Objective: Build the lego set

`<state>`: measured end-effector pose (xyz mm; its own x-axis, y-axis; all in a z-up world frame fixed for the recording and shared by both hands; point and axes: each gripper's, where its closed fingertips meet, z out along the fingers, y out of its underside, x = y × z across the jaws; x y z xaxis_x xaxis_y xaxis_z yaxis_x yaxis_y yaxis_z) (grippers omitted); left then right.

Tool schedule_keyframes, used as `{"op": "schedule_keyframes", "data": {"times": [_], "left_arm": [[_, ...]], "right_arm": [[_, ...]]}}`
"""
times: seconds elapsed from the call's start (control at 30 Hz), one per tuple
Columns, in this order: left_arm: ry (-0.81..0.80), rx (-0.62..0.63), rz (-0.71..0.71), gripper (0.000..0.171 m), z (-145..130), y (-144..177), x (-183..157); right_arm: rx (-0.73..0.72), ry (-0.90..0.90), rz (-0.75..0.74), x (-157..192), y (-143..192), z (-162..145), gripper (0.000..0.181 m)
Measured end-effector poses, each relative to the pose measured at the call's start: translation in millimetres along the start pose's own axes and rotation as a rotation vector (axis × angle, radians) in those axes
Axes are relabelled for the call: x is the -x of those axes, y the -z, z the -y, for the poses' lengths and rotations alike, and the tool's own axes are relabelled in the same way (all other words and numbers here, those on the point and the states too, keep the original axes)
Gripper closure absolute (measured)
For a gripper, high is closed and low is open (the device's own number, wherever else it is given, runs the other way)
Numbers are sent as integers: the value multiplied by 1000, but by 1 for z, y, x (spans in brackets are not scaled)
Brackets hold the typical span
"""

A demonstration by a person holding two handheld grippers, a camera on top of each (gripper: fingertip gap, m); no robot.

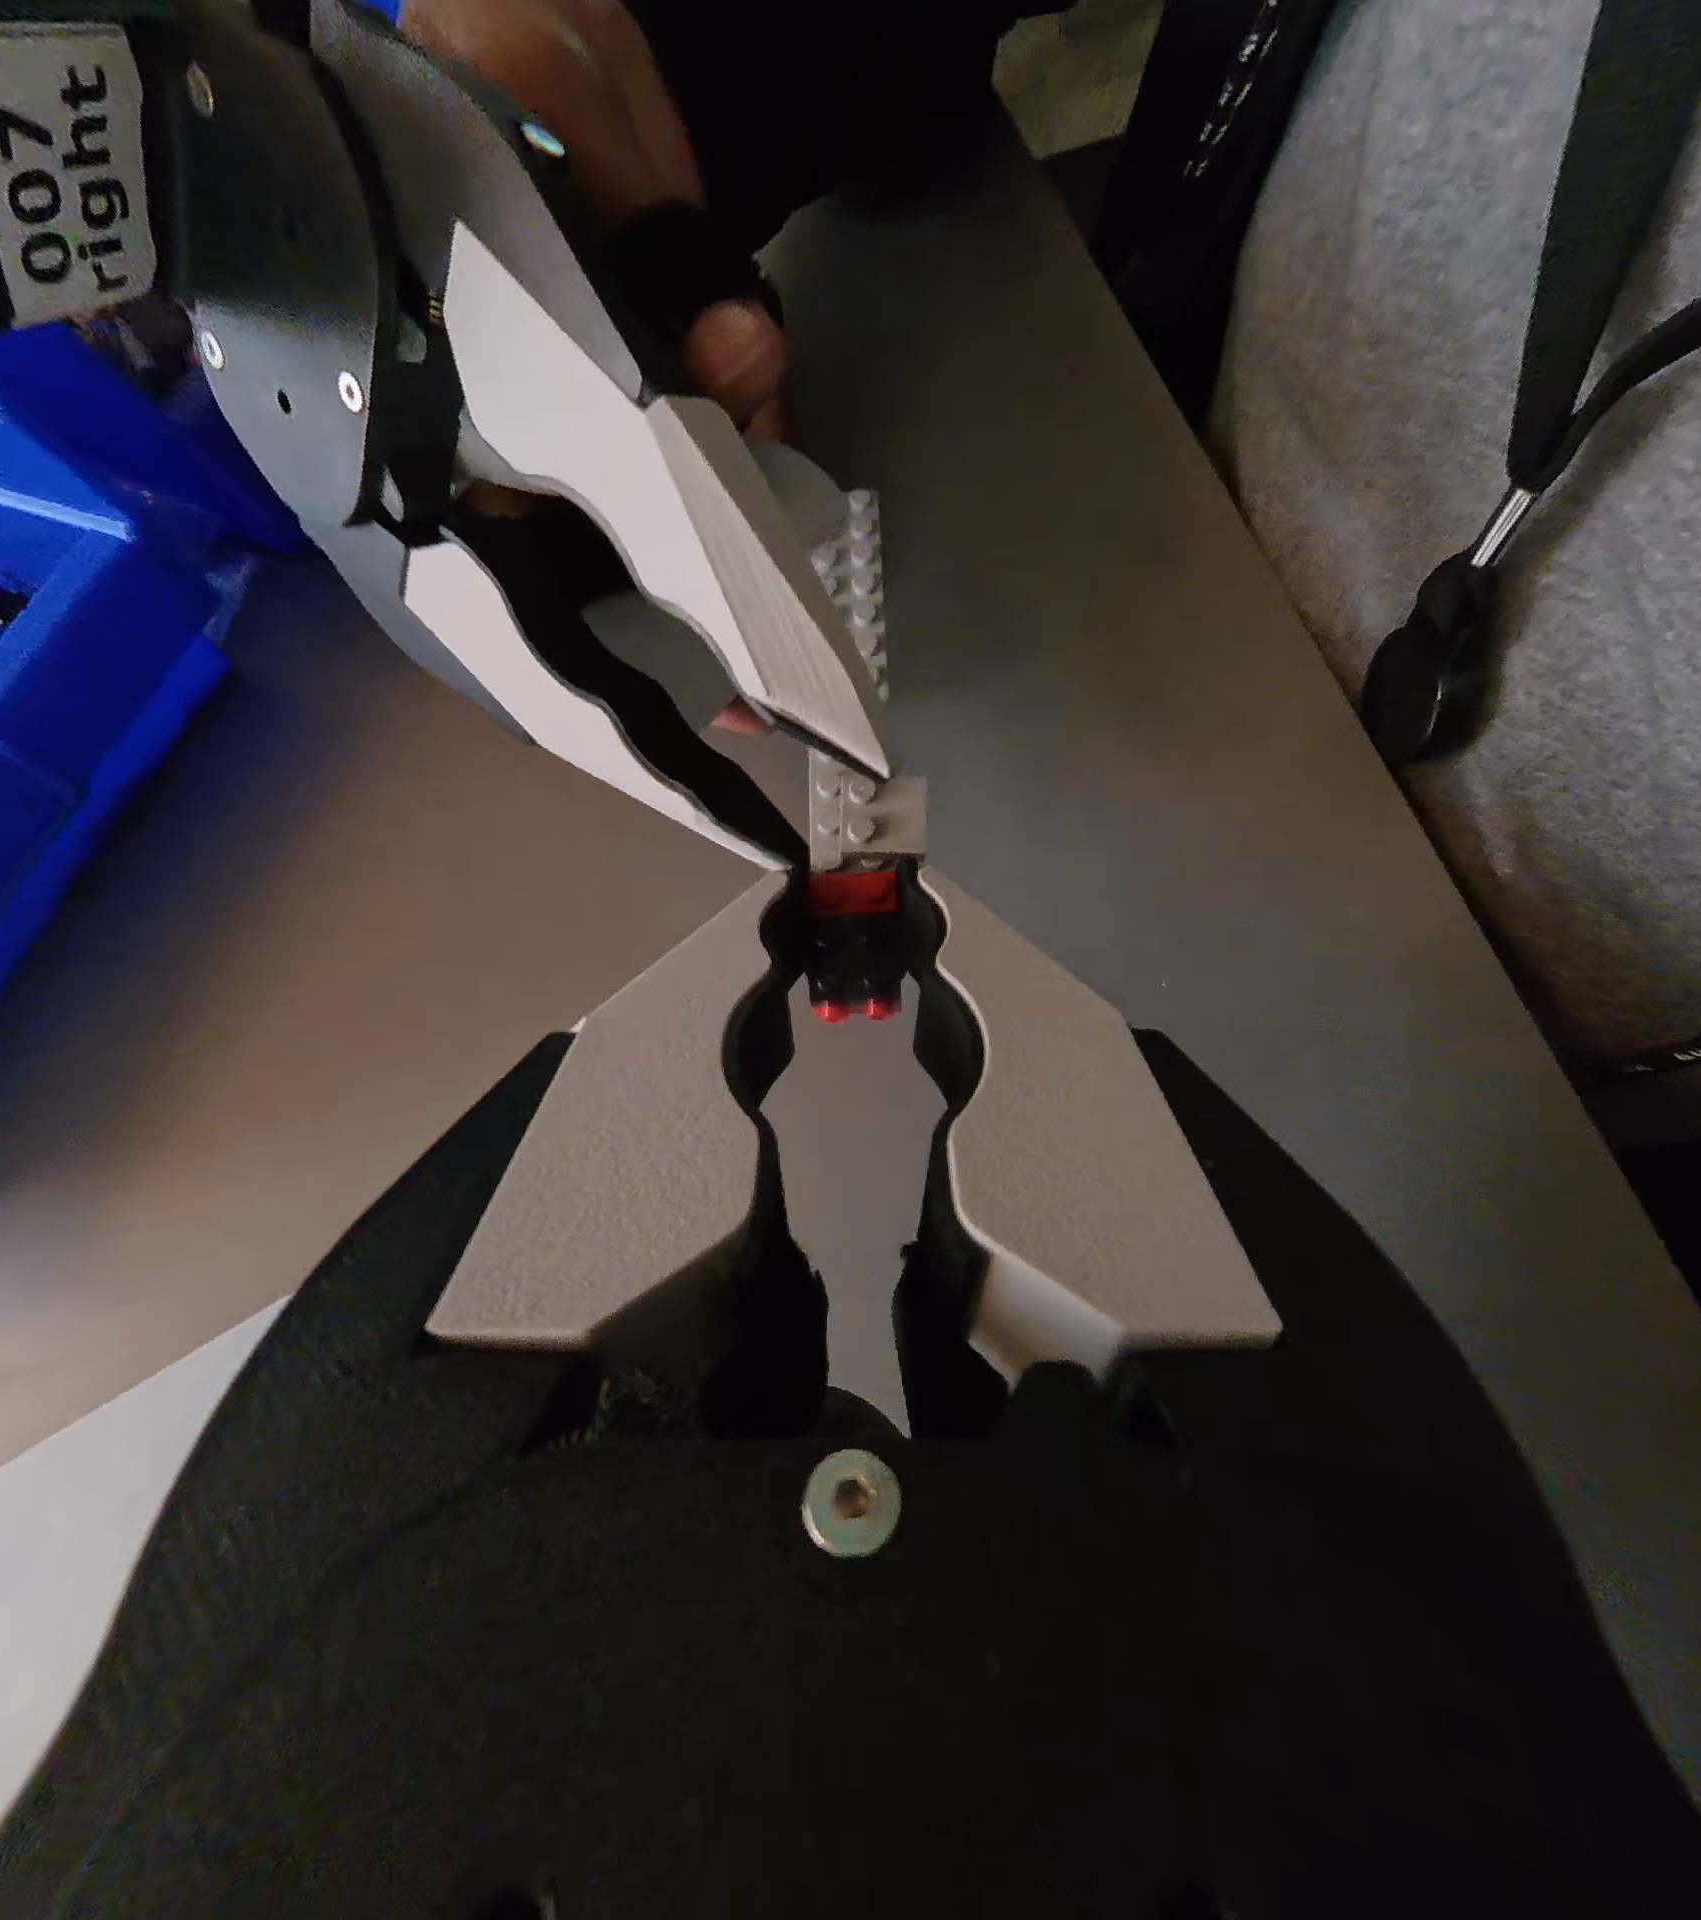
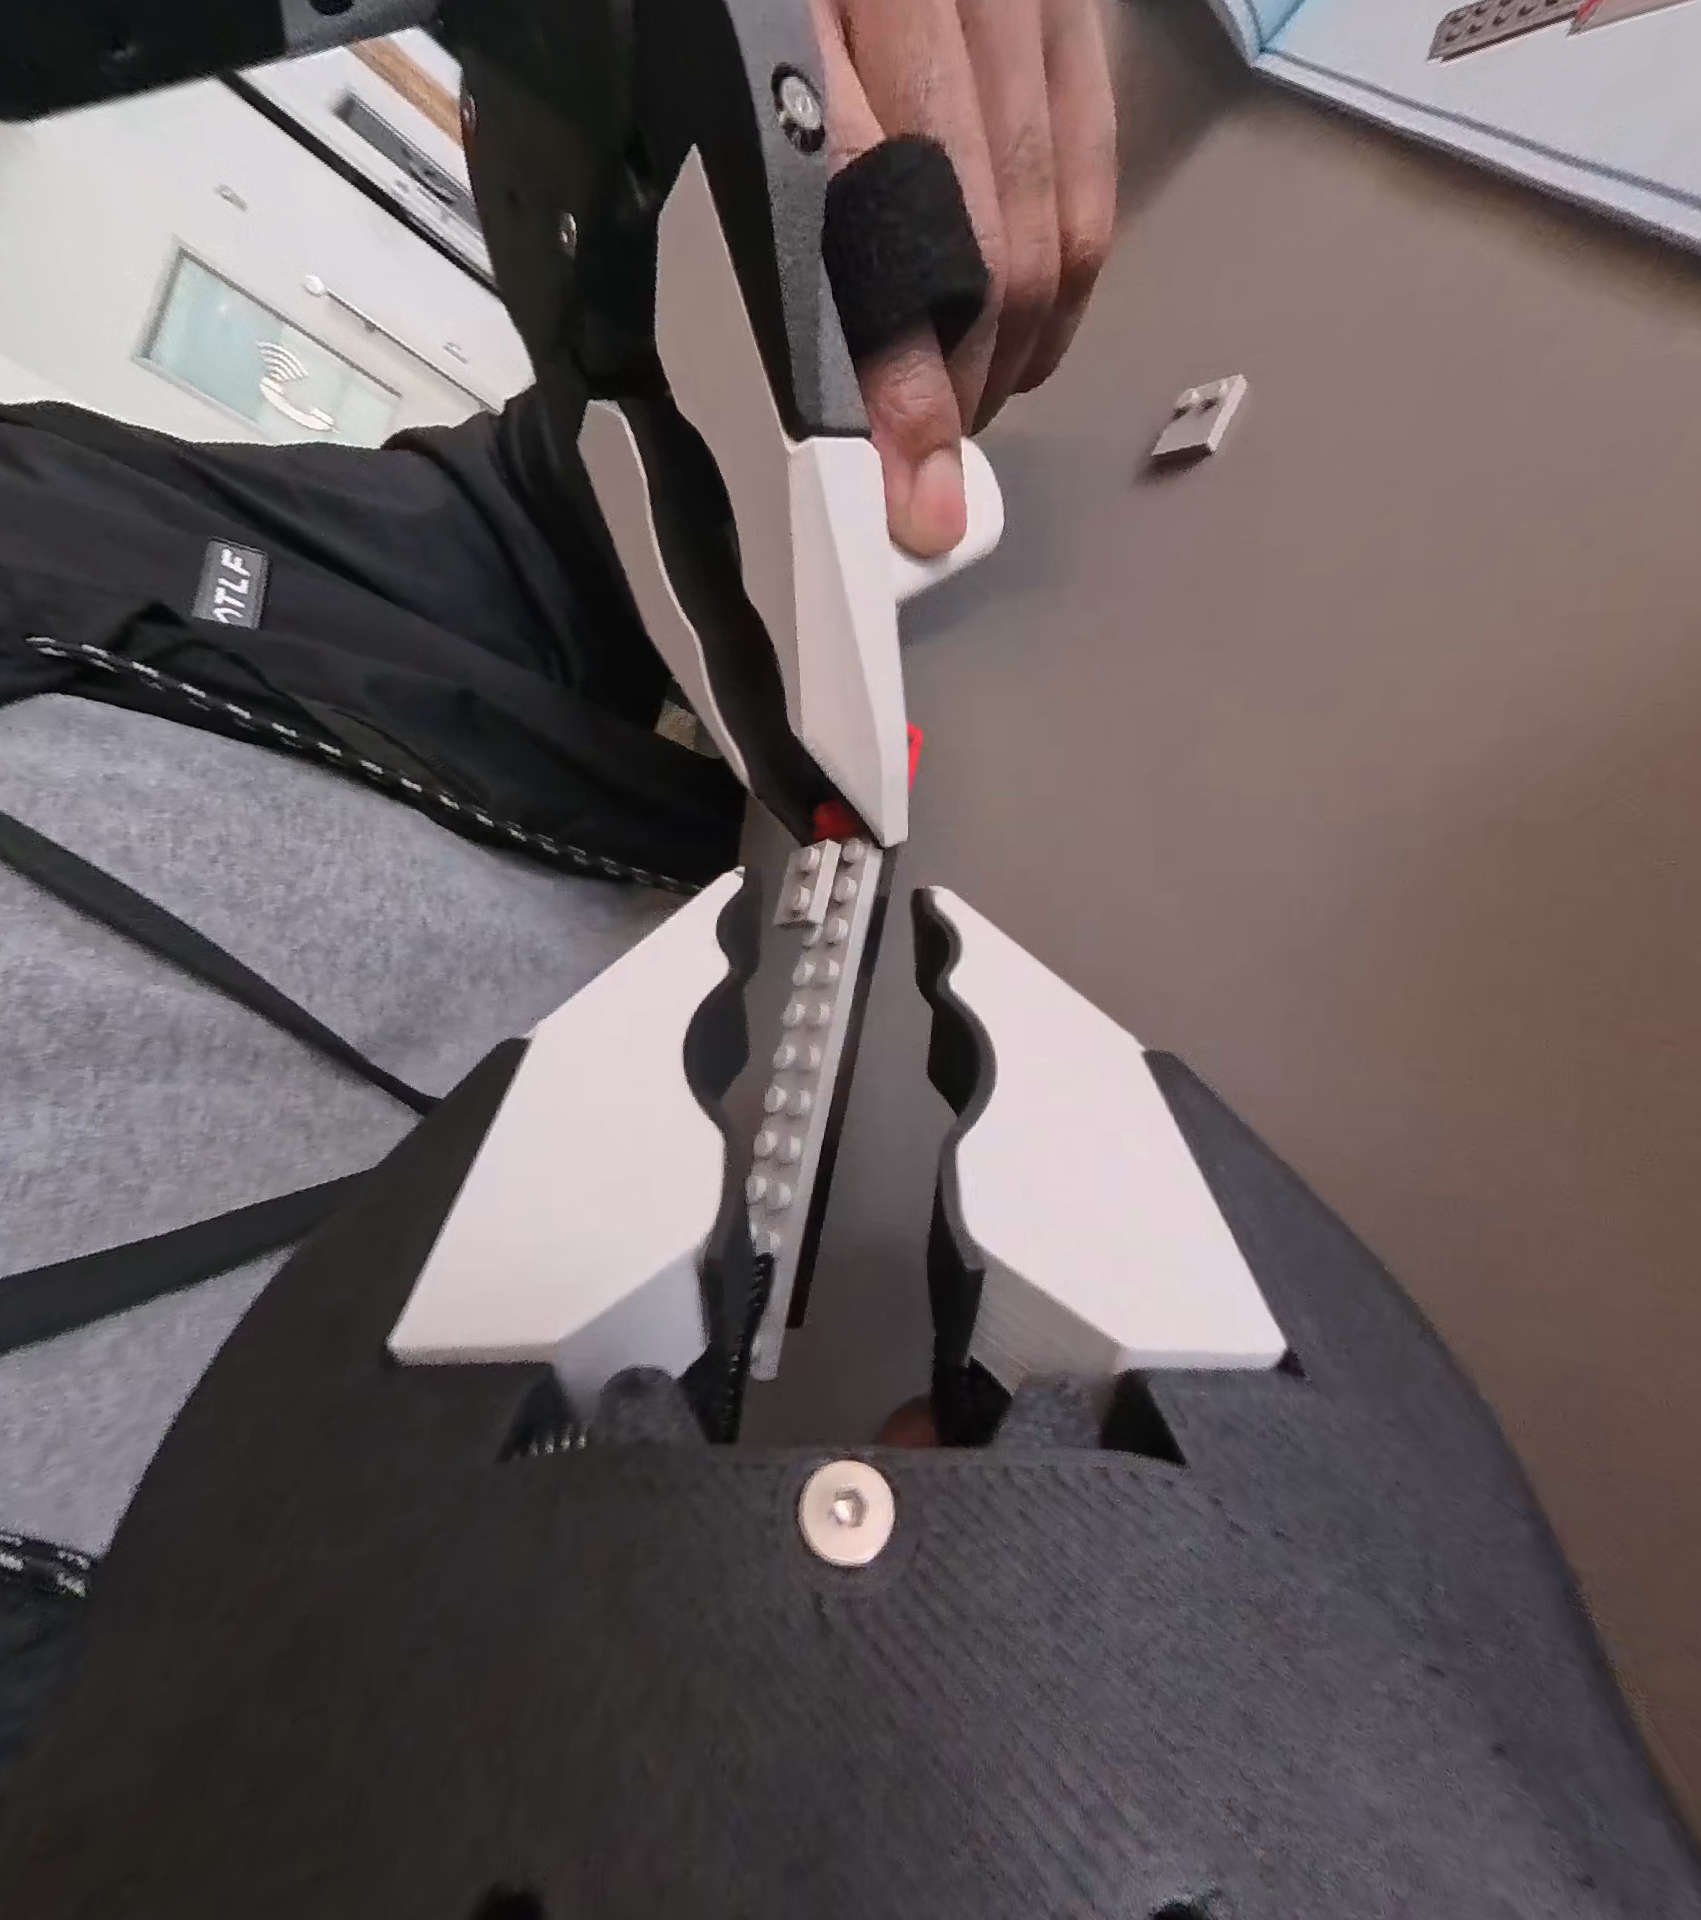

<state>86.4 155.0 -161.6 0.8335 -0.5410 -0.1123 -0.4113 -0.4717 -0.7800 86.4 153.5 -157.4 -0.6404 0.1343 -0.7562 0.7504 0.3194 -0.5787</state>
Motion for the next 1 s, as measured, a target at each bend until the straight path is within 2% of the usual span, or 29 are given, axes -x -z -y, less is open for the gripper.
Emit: {"op": "schedule_keyframes", "data": {"times": [0.17,0.53,1.0], "left_arm": [[-32,3,-9,156,6,1,-2],[-100,2,-41,156,14,6,-7],[-96,-40,36,151,25,23,11]], "right_arm": [[2,-13,45,5,-2,-2,161],[-20,-35,123,13,-4,0,164],[-210,-39,170,19,10,23,172]]}}
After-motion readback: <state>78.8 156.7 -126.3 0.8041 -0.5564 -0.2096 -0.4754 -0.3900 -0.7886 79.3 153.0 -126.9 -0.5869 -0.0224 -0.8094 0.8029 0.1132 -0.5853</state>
